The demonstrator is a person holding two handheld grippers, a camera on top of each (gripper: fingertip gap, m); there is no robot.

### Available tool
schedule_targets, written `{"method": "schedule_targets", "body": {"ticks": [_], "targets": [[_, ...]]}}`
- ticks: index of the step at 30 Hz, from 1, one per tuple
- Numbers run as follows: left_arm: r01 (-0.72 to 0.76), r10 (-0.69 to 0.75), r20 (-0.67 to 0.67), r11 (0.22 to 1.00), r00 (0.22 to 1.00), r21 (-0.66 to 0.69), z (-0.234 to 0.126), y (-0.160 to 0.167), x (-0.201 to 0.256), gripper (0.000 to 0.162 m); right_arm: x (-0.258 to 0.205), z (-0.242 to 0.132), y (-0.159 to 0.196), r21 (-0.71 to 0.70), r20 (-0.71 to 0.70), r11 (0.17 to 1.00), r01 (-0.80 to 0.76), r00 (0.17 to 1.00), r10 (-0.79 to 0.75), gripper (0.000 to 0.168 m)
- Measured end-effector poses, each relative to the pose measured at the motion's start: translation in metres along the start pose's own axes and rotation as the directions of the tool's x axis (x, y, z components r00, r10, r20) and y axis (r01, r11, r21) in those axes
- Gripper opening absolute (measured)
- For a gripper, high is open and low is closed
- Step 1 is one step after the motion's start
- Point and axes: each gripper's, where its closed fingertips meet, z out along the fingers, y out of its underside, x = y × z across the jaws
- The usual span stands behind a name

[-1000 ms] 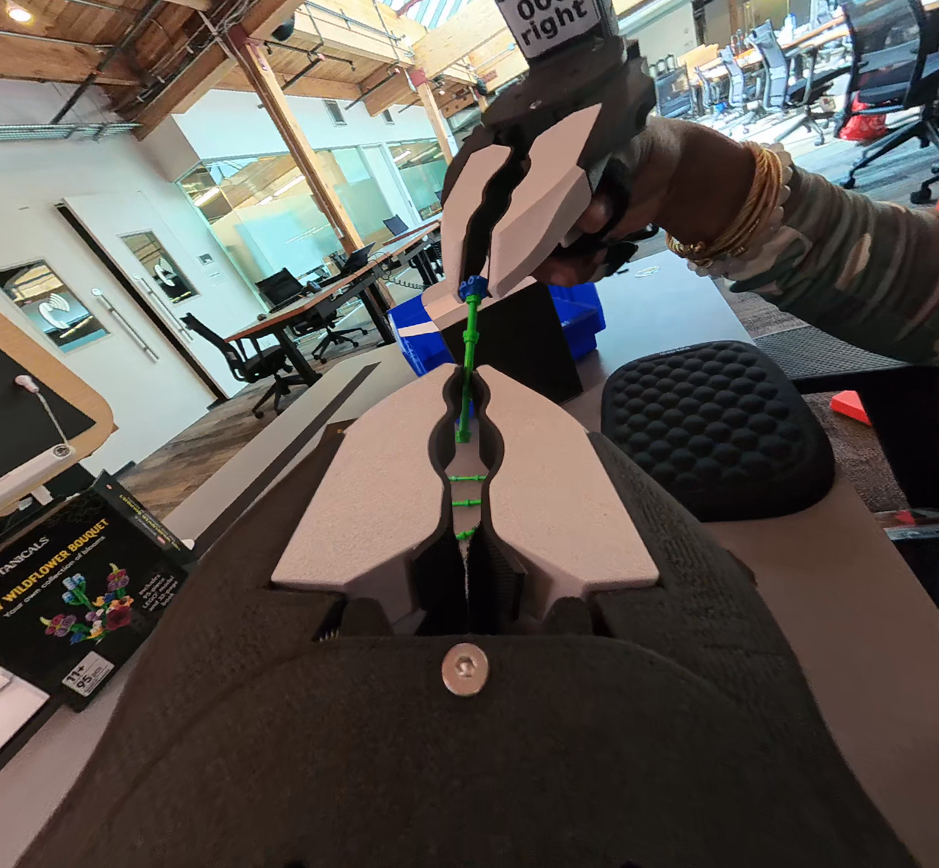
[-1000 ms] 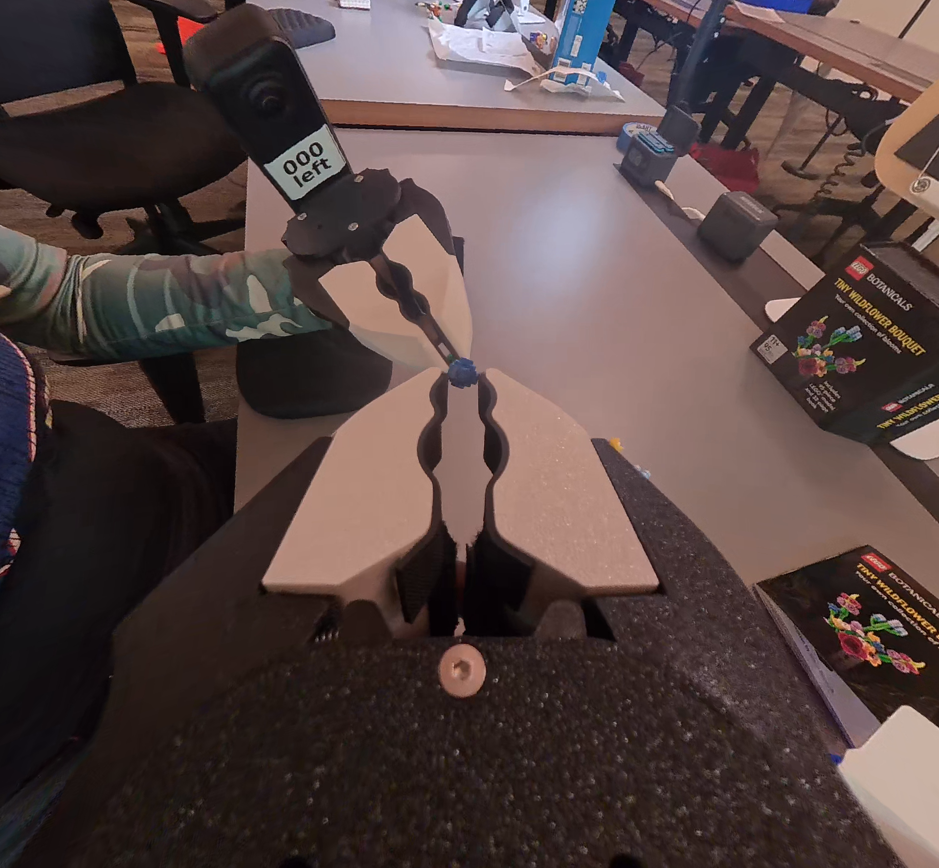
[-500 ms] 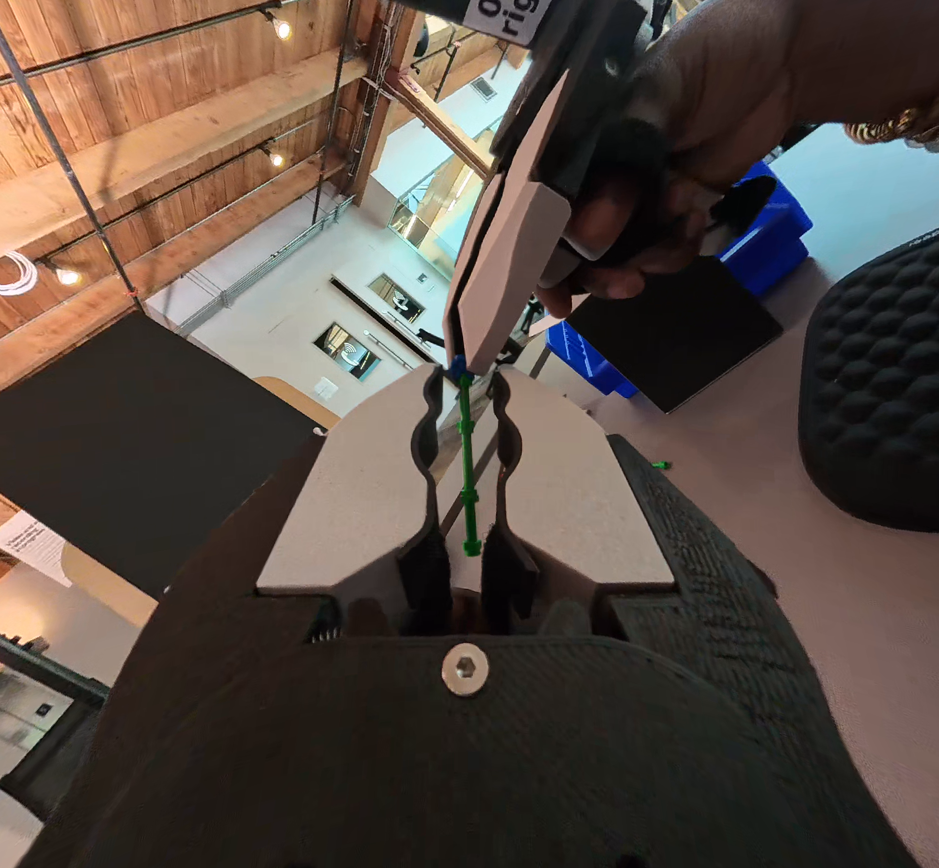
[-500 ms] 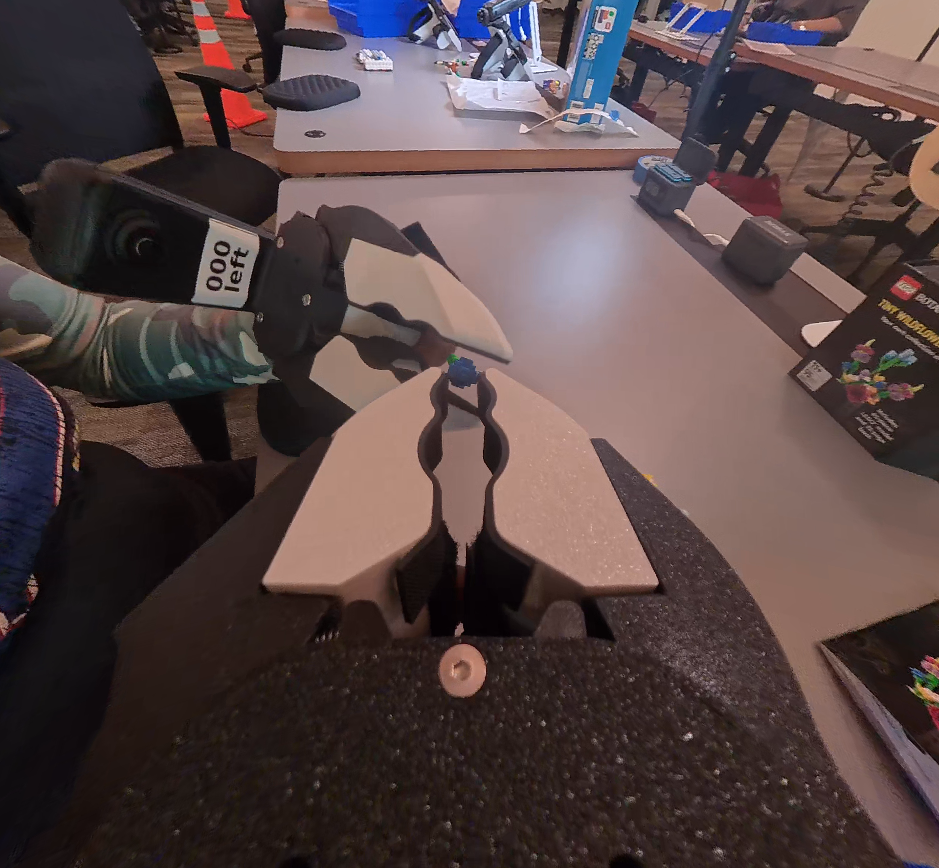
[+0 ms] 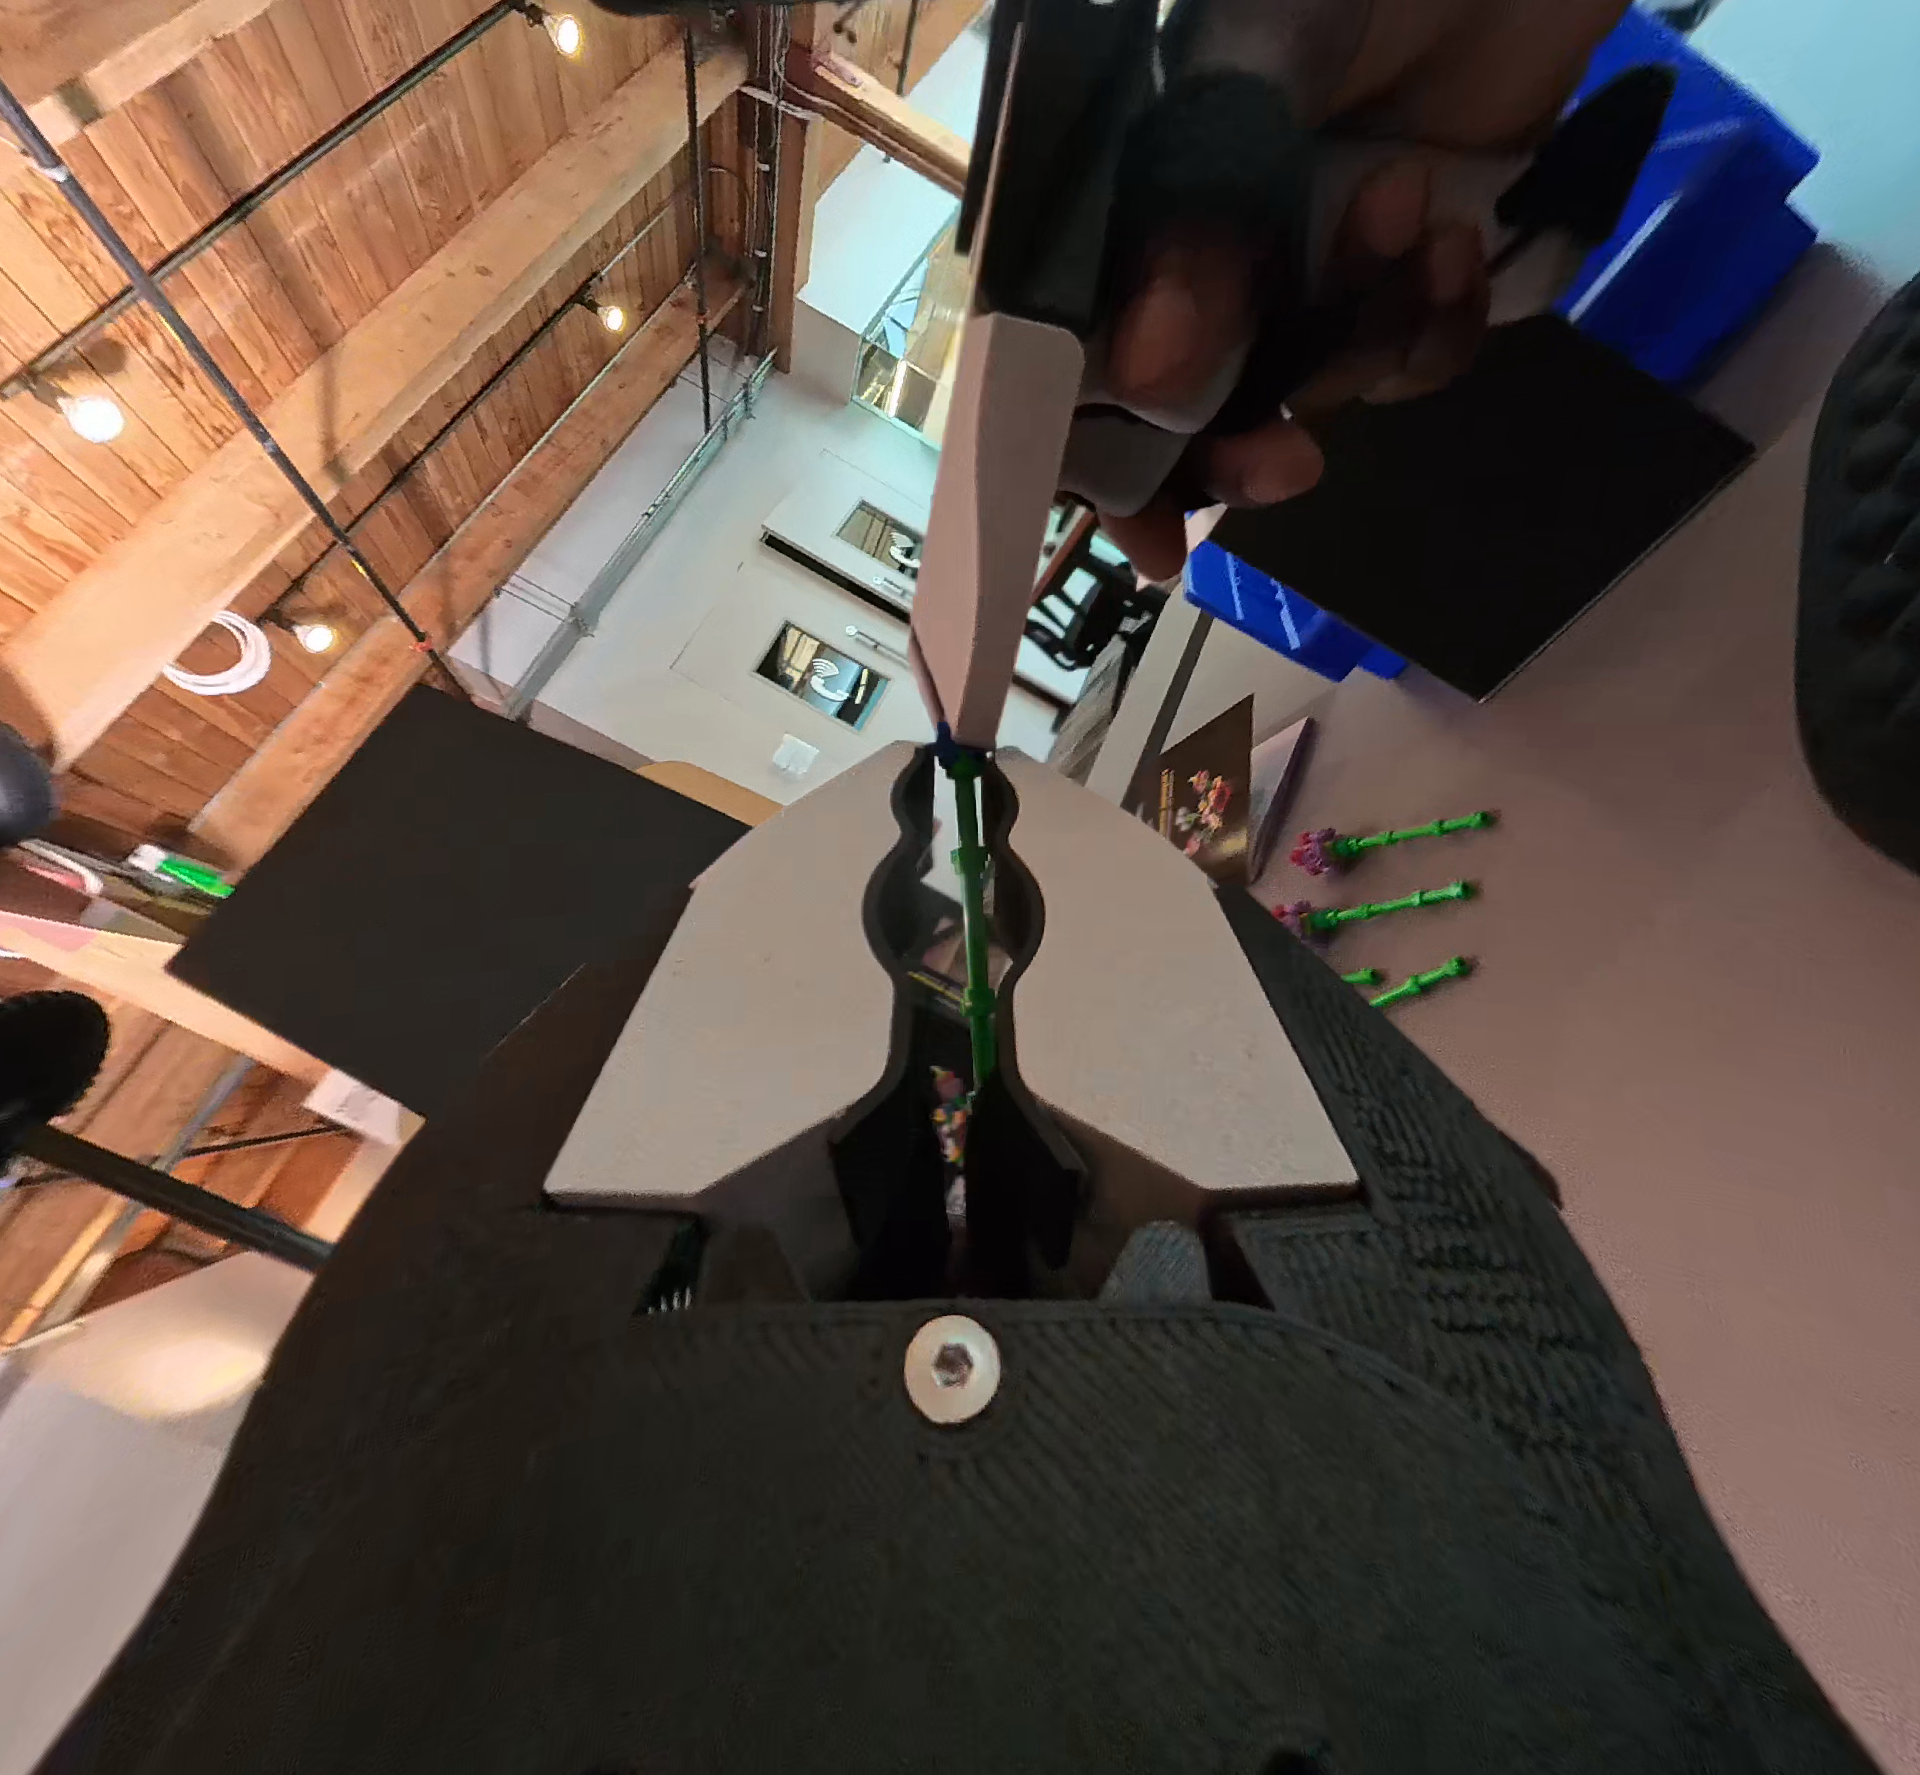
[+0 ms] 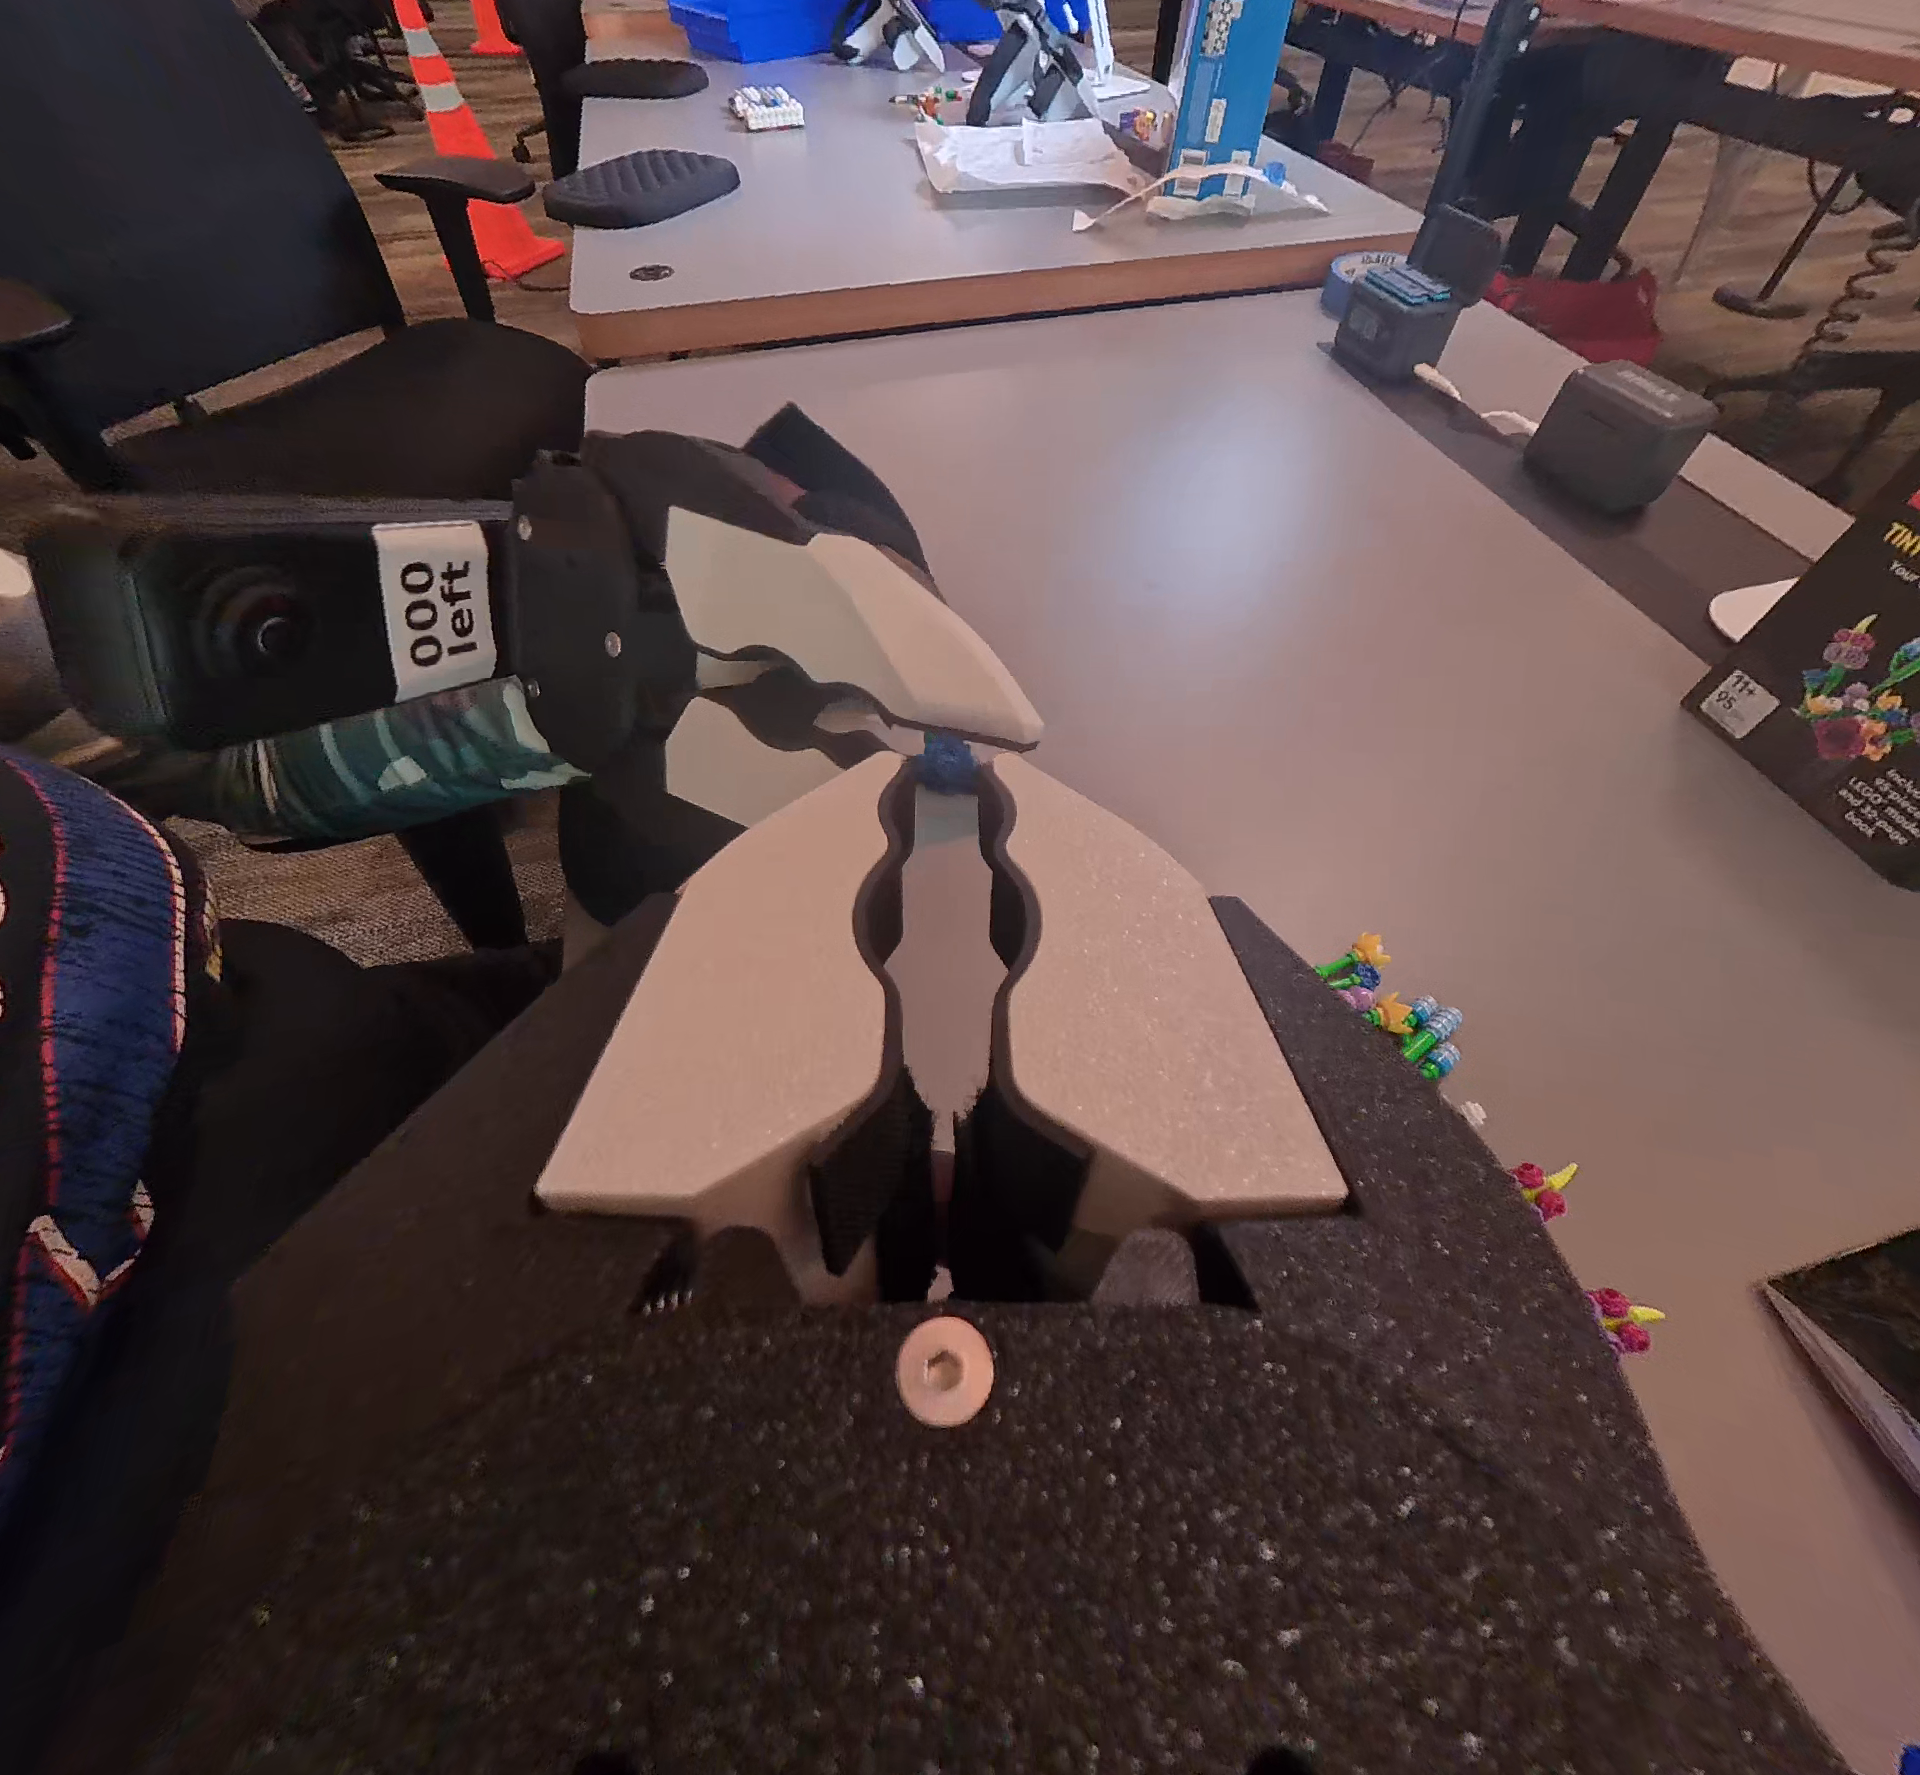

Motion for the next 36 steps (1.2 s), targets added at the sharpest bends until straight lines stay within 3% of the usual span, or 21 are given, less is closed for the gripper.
{"method": "schedule_targets", "body": {"ticks": [4,10,15,18,20,30,36], "targets": [[-0.097,0.097,0.003,0.995,0.995,-0.032,0.001,0.002,0.003,0.008,0.001,0.0,0.004,-0.02,-0.001,1.0,-0.005,1.0,0.005,0.011],[-0.131,0.131,0.002,0.991,0.991,-0.029,0.001,0.001,0.004,0.008,0.001,0.0,0.006,-0.034,0.002,0.999,0.014,1.0,-0.014,0.011],[-0.045,0.045,0.011,0.998,0.999,-0.054,0.001,0.008,-0.001,0.007,0.006,-0.004,-0.002,0.007,-0.037,1.0,0.027,0.999,-0.027,0.011],[0.073,-0.071,0.02,0.992,0.997,-0.103,-0.005,0.036,-0.012,0.007,0.019,-0.04,-0.022,0.115,-0.114,0.992,0.046,0.993,-0.033,0.011],[0.136,-0.136,0.016,0.989,0.991,-0.063,-0.008,0.034,-0.019,0.008,0.02,-0.056,-0.026,0.134,-0.129,0.989,0.061,0.991,-0.044,0.011],[0.132,-0.132,0.03,0.991,0.991,-0.017,-0.007,0.028,-0.015,0.008,0.0,-0.054,-0.029,0.157,-0.006,0.984,0.08,0.997,-0.08,0.011],[0.238,-0.238,0.012,0.971,0.971,0.001,-0.007,0.03,-0.014,0.009,-0.023,-0.079,-0.058,0.366,0.167,0.931,-0.003,0.984,-0.062,0.011]]}}
